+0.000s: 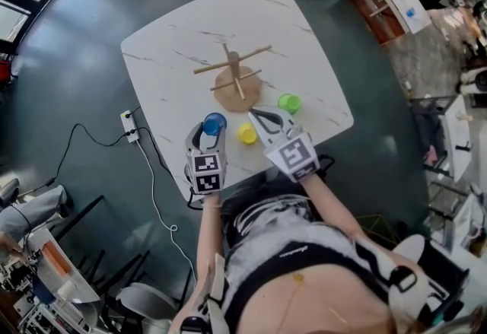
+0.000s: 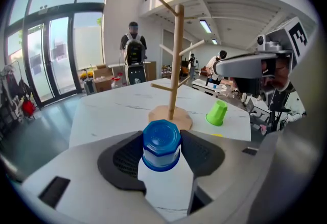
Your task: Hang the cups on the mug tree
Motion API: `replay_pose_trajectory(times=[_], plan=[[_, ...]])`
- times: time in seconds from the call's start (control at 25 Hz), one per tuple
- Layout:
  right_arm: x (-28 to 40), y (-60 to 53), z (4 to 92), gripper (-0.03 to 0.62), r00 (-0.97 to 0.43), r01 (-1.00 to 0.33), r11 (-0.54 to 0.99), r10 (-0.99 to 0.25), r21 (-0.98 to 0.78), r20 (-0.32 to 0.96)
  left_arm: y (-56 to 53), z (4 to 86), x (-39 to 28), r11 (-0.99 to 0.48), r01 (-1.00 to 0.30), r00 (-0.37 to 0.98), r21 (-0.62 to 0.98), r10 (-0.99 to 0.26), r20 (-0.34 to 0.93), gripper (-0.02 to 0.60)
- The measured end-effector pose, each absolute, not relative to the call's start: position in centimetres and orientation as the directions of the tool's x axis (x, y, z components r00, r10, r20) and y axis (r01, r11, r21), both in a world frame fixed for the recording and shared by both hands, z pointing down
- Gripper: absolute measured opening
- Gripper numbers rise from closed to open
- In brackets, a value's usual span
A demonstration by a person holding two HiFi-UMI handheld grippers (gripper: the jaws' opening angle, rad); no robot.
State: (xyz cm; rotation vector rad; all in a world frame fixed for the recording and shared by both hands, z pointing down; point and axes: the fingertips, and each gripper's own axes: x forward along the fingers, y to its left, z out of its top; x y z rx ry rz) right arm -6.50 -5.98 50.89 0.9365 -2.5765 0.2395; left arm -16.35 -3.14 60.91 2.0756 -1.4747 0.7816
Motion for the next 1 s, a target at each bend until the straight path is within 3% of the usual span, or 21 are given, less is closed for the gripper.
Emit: replay_pose_trajectory(times=[1.0], plan=[[-5.8,-7.3,48.9,0.005,-0.682,-0.671,0.741,-0.618,0.003,0.391,-7.5,51.0,-18.1,-0.255,-0.964,0.260,0.076,-0.839,0.478,0.235]])
